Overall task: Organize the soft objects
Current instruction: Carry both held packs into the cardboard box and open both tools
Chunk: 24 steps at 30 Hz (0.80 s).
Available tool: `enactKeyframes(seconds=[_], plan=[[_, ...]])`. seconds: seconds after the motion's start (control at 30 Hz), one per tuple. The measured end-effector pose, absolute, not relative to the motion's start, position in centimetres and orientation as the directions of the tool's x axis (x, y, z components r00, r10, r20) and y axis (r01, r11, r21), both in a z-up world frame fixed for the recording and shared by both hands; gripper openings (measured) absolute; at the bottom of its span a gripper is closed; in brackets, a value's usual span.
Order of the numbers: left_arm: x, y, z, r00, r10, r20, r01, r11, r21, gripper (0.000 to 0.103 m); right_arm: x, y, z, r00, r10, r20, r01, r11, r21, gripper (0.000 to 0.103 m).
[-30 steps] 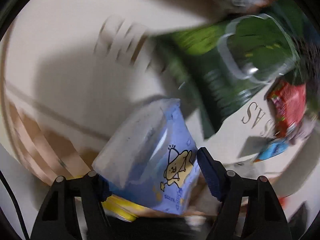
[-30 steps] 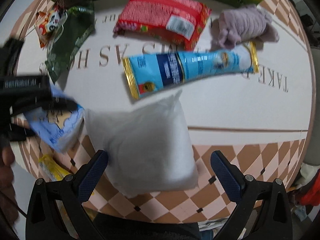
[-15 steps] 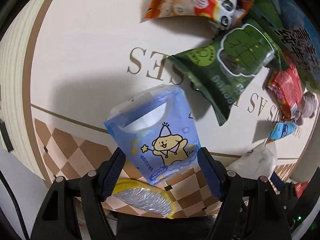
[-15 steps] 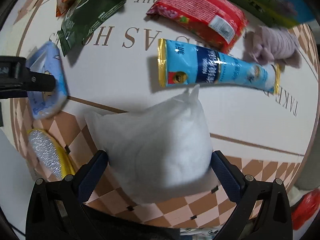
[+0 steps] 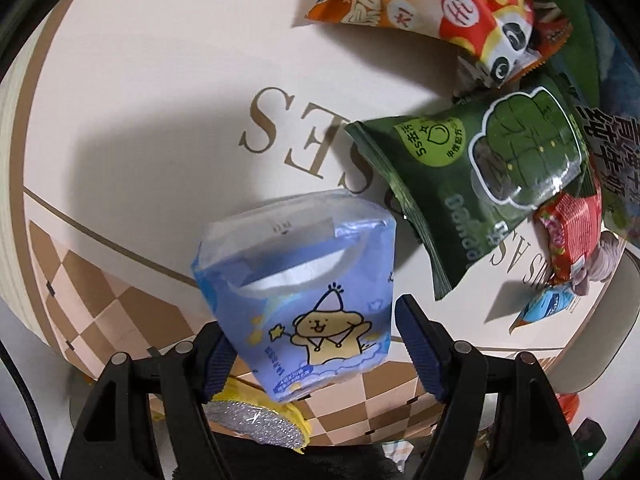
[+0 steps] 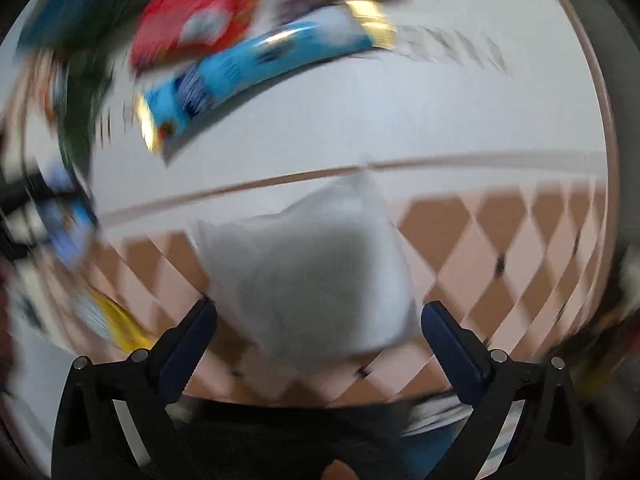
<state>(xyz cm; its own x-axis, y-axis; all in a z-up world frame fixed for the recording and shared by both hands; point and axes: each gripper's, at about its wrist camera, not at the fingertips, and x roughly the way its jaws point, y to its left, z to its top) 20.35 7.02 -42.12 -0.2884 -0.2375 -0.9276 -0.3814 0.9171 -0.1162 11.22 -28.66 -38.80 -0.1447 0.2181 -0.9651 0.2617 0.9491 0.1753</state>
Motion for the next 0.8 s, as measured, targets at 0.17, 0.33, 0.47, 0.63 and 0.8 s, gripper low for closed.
enactKeyframes(seconds=[0.17,0.33,0.47,0.63,0.8], plan=[[20.1,7.9,-44.1,-0.288,-0.233,-0.929,-0.371,0.921,-0.116,0.073,8.7,-33.6,-39.6,-0.044,0.420,-0.906,0.652,0.700,0.292,0.103],[21.5,8.7,-42.8,-0.288,-0.231,-0.929,-0.375,0.920,-0.113,0.073,6.8,-32.8,-42.7,-0.145,0.482,-0.864,0.805,0.565,0.180,0.103],[19.6,9.1,-42.4,-0.285,-0.227,-0.931,-0.370,0.922,-0.112,0.073,7.4,-30.0,-45.1,-0.189,0.510,-0.839,0.785,0.592,0.183,0.098],[19.2,9.3,-42.5,-0.285,-0.190,-0.939,-0.333,0.939,-0.089,0.073,11.2,-23.3,-43.3,-0.295,0.160,-0.942,0.227,0.969,0.094,0.095],[19.4,7.8,-42.9,-0.288,-0.122,-0.950,-0.251,0.967,-0.049,0.077,10.4,-21.1,-40.2,-0.166,-0.063,-0.984,-0.042,0.997,-0.057,0.103]])
